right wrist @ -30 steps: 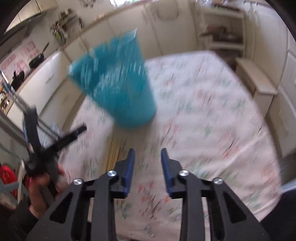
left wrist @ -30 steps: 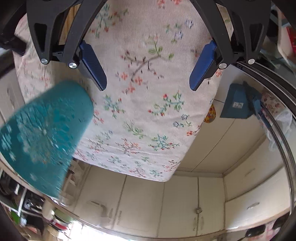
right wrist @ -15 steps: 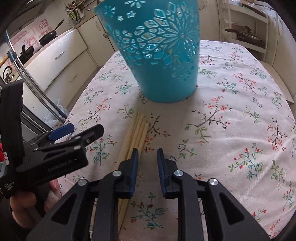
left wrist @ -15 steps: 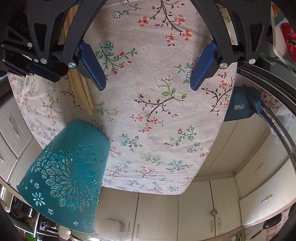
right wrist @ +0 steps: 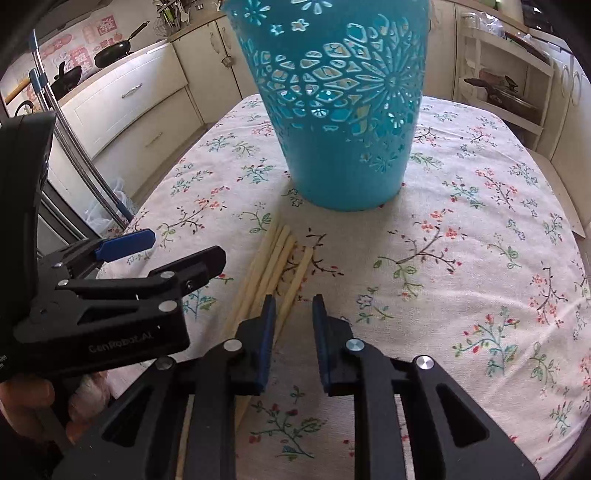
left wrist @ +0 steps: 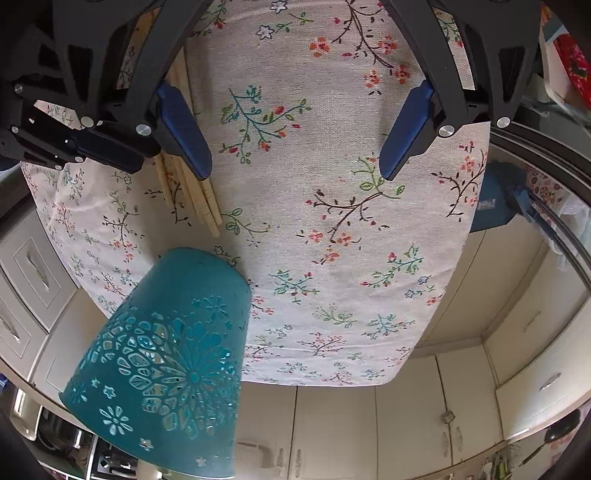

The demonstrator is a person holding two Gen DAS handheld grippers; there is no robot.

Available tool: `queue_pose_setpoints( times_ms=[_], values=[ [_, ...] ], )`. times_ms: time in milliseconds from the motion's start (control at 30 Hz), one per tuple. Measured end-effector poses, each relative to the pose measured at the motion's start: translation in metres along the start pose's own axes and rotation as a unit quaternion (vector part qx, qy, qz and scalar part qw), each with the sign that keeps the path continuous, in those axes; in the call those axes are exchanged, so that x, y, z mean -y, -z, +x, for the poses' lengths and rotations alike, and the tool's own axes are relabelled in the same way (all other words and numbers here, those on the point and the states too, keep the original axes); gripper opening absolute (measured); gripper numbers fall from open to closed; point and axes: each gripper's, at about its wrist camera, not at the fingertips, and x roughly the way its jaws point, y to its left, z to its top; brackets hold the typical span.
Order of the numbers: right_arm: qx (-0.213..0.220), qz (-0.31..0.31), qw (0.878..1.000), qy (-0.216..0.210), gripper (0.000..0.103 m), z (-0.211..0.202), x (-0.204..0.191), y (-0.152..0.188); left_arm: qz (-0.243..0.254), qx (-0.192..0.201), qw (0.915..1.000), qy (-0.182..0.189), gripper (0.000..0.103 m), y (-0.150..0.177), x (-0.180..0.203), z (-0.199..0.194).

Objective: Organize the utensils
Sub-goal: 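Move the right tool back to the chopstick bundle for another chopstick, then reach the left tool to the chopsticks and grasp one wooden chopstick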

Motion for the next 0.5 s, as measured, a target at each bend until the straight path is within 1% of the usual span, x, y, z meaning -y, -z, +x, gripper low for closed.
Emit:
queue_pose_setpoints(
  times_ms=[100, 200, 300, 433, 500],
  values=[
    [0.005, 0.008, 1.0, 0.003, 0.02, -0.005, 0.011, 0.004, 0.018, -0.004, 0.9998, -0.007, 0.088, 0.0, 0.008, 0.004],
    [0.014, 0.022, 1.0, 0.001, 0.02, -0.008, 0.021, 0.007, 0.025, -0.011, 0.9995, -0.015, 0.088, 0.002, 0.012, 0.009],
    [0.02, 0.028, 0.999, -0.001, 0.02, -0.01, 0.024, 0.009, 0.021, -0.013, 0.9996, -0.013, 0.088, 0.003, 0.012, 0.009],
    [0.024, 0.026, 0.999, -0.002, 0.02, -0.01, 0.024, 0.009, 0.024, -0.018, 0.9993, -0.022, 0.088, 0.003, 0.013, 0.01],
    [0.025, 0.029, 0.999, -0.006, 0.02, -0.01, 0.026, 0.009, 0.019, -0.02, 0.9995, -0.016, 0.088, 0.002, 0.013, 0.009]
  ],
)
